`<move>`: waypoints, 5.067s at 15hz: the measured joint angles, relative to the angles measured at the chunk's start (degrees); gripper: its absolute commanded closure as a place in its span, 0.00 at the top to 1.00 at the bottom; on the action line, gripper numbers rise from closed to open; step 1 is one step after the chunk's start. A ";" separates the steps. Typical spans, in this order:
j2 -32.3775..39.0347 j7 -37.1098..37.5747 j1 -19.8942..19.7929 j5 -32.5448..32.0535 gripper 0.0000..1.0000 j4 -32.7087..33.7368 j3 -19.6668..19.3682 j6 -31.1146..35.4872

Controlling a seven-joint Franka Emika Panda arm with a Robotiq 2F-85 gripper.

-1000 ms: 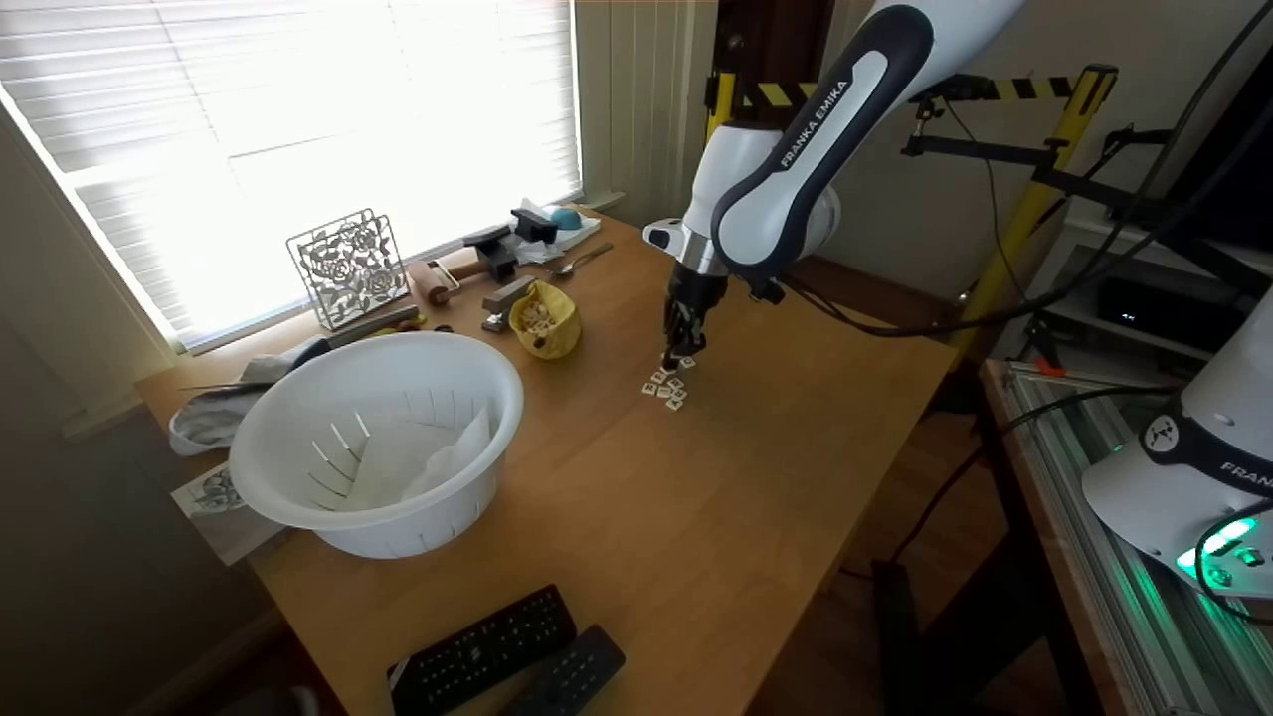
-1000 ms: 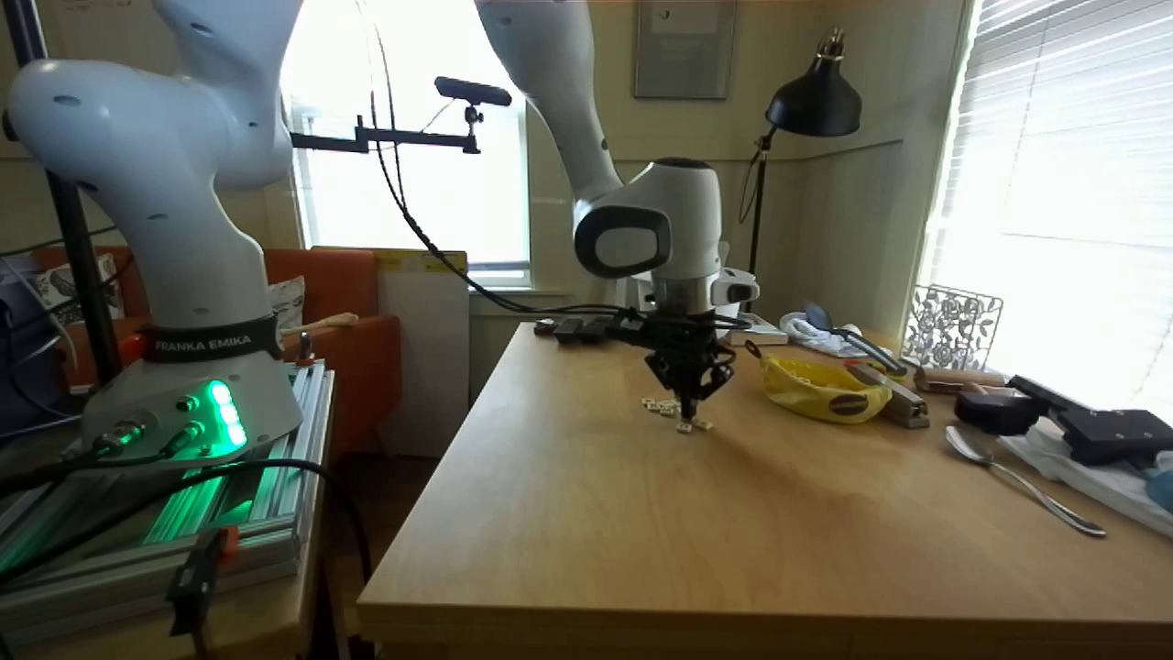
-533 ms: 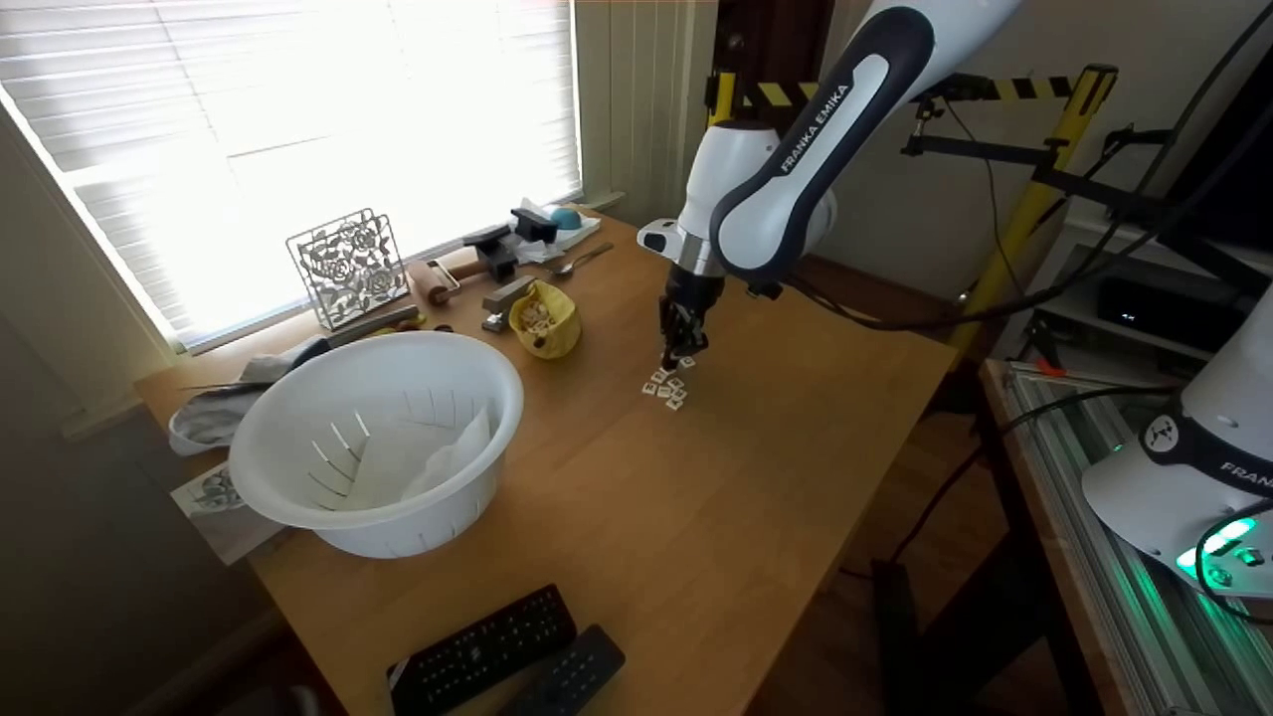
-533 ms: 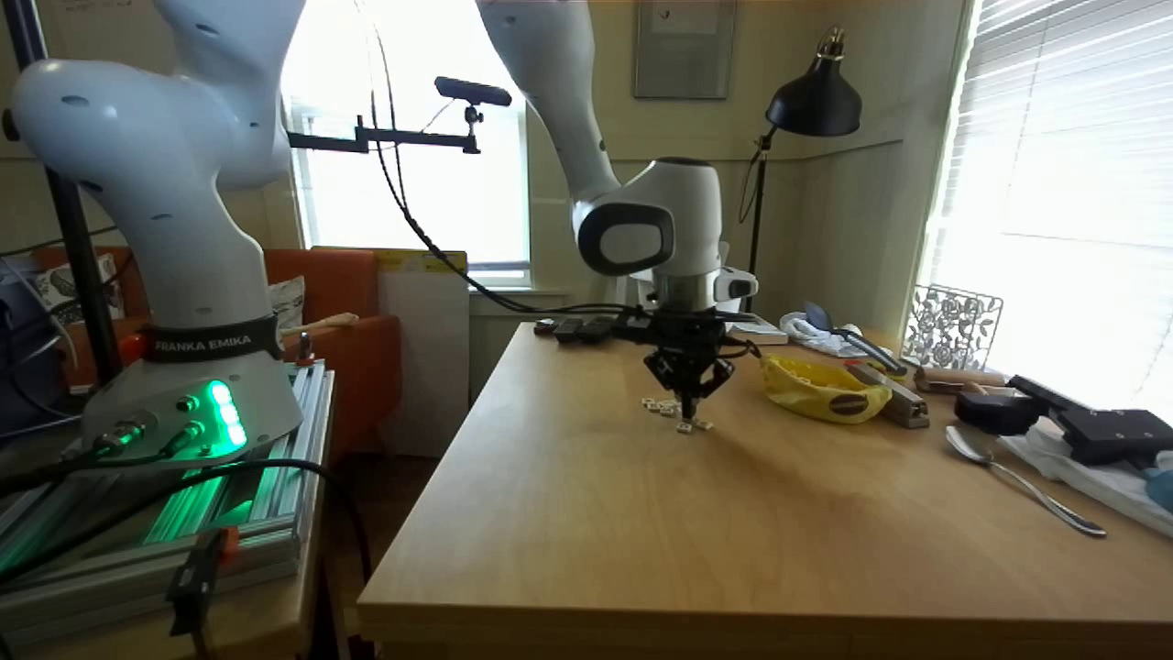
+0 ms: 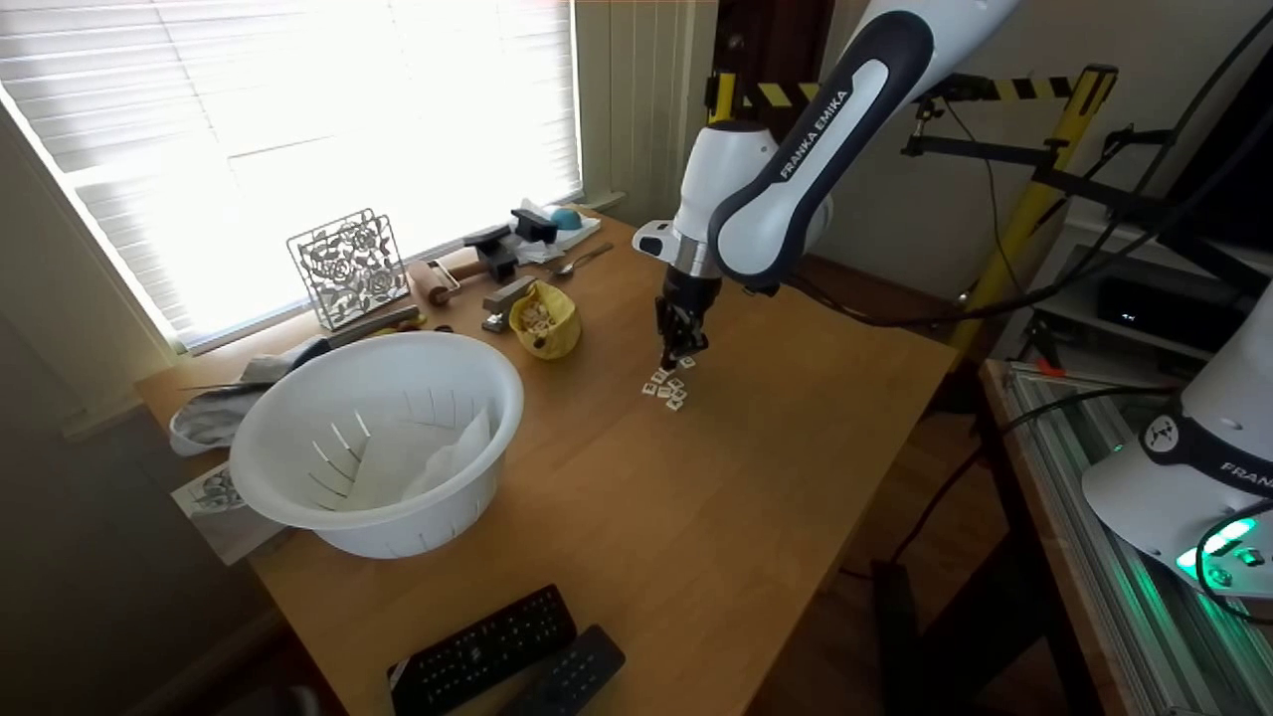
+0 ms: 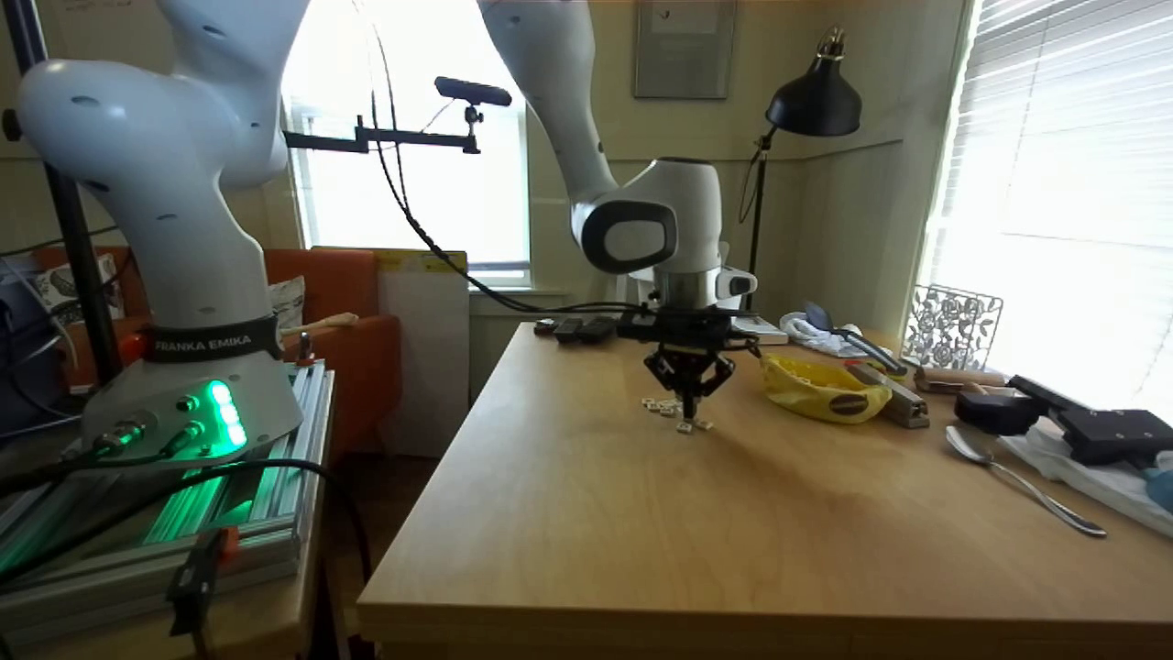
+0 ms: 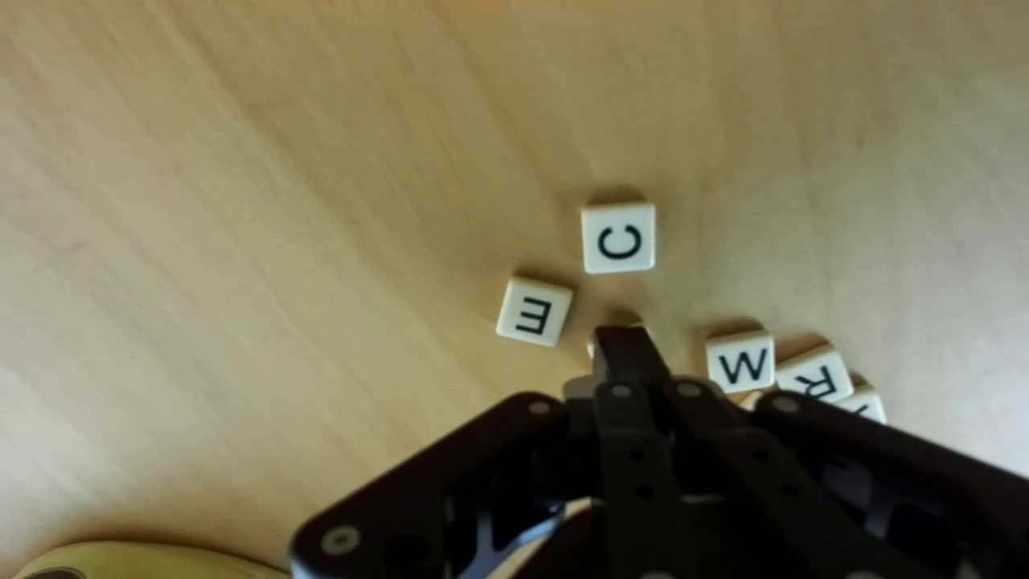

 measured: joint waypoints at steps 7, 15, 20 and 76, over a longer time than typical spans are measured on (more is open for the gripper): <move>-0.04 -1.07 0.99 -0.17 0.00 0.41 -0.82 -0.81; -0.03 -1.85 0.94 -0.15 0.00 0.46 -0.31 -0.96; -0.07 -2.97 0.94 -0.15 0.00 0.46 -0.07 -0.96; -3.99 -1.88 1.91 6.88 0.00 -7.57 1.38 1.87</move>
